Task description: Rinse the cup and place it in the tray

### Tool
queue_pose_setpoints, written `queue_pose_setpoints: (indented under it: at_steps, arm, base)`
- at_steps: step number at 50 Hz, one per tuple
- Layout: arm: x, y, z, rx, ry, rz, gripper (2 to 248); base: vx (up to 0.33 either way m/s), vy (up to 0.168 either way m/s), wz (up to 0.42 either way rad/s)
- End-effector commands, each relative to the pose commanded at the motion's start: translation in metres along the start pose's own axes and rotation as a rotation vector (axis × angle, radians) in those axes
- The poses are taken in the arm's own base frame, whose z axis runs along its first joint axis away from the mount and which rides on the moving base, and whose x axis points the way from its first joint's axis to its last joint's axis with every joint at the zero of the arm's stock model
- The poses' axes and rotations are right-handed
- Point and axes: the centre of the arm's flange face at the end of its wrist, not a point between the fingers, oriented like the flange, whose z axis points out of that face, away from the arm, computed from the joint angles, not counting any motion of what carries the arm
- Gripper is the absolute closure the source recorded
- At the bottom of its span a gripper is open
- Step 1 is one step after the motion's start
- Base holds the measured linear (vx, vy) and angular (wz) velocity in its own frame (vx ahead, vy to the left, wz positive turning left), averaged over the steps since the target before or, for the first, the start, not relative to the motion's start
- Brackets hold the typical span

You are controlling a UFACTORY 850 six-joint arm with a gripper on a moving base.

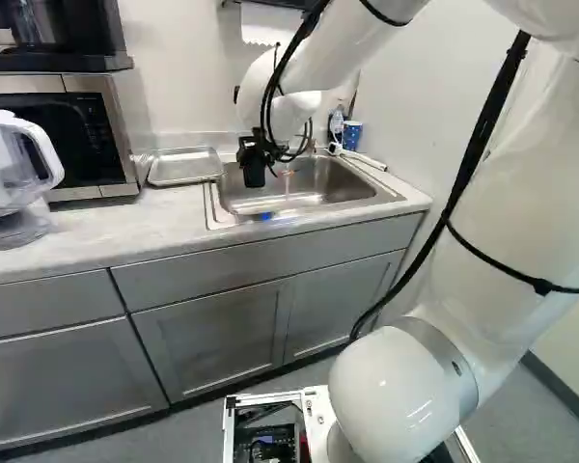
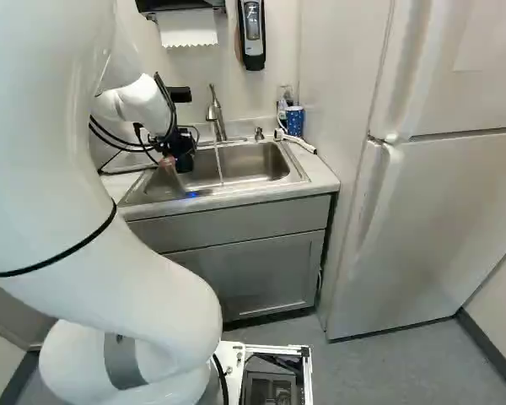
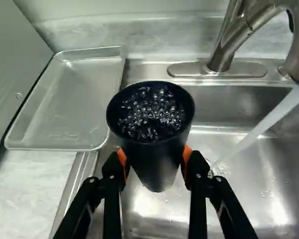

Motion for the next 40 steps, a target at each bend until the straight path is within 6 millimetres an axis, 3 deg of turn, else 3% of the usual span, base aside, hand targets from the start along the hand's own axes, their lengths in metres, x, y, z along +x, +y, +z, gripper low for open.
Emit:
queue_pose_setpoints:
  at_steps: [40]
  arm:
    - [0.028,-0.012,-0.037,0.022,0.093,-0.014,129]
  base:
    - [0.000,0.000,0.000]
